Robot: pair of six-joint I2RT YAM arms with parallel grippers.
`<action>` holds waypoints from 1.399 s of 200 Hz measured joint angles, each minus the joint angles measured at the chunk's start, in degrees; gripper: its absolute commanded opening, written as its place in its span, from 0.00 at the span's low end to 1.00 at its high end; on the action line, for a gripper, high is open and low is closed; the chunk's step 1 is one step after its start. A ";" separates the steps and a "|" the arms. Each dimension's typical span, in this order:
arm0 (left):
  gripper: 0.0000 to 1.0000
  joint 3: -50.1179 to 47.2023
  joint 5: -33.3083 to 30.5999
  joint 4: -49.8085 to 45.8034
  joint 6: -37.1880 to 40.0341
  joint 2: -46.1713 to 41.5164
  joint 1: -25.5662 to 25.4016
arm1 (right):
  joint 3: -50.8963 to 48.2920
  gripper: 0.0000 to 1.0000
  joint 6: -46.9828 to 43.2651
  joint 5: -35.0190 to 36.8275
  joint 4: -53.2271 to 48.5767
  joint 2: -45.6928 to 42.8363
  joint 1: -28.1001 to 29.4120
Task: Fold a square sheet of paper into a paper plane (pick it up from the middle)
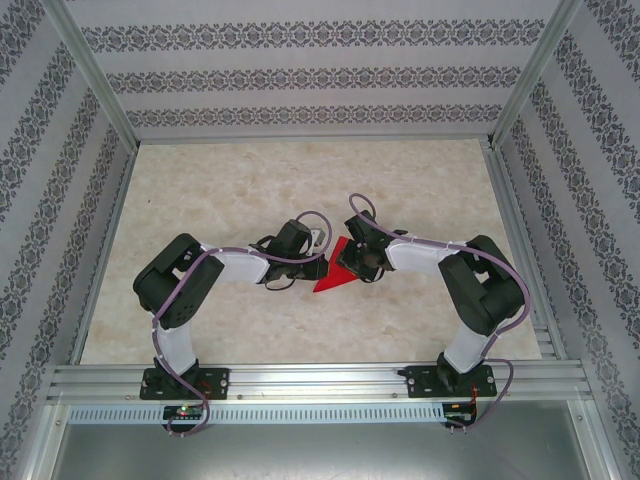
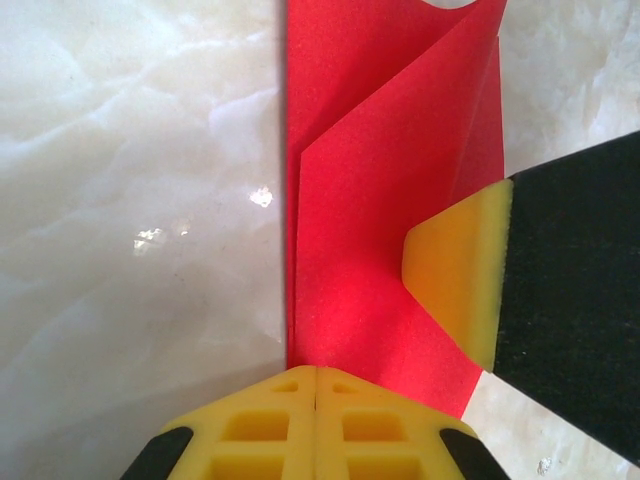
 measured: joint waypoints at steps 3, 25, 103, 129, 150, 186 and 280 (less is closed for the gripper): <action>0.08 0.00 -0.04 -0.11 0.02 -0.17 0.00 | 0.02 0.36 0.00 0.00 -0.02 0.04 0.00; 0.08 -0.04 -0.46 -0.85 0.20 -1.51 0.00 | 0.09 0.36 0.00 0.00 -0.22 0.15 0.00; 0.10 -1.49 3.45 0.59 -0.20 -6.40 -0.02 | 0.09 0.36 0.20 0.00 -0.20 0.22 0.00; 0.10 -1.64 5.22 0.74 -0.33 -5.92 -0.02 | 0.09 0.36 0.20 0.00 -0.20 0.22 0.00; 0.10 -1.64 6.67 0.98 -0.68 -4.92 -0.02 | 0.09 0.36 0.20 0.00 -0.17 0.22 0.00; 0.10 -1.51 8.33 0.98 -0.72 -3.19 -0.07 | 0.09 0.37 0.22 0.00 -0.17 0.22 0.00; 0.10 -0.22 7.34 -0.79 -0.74 -0.61 -0.07 | 0.09 0.37 0.22 0.00 -0.17 0.26 0.02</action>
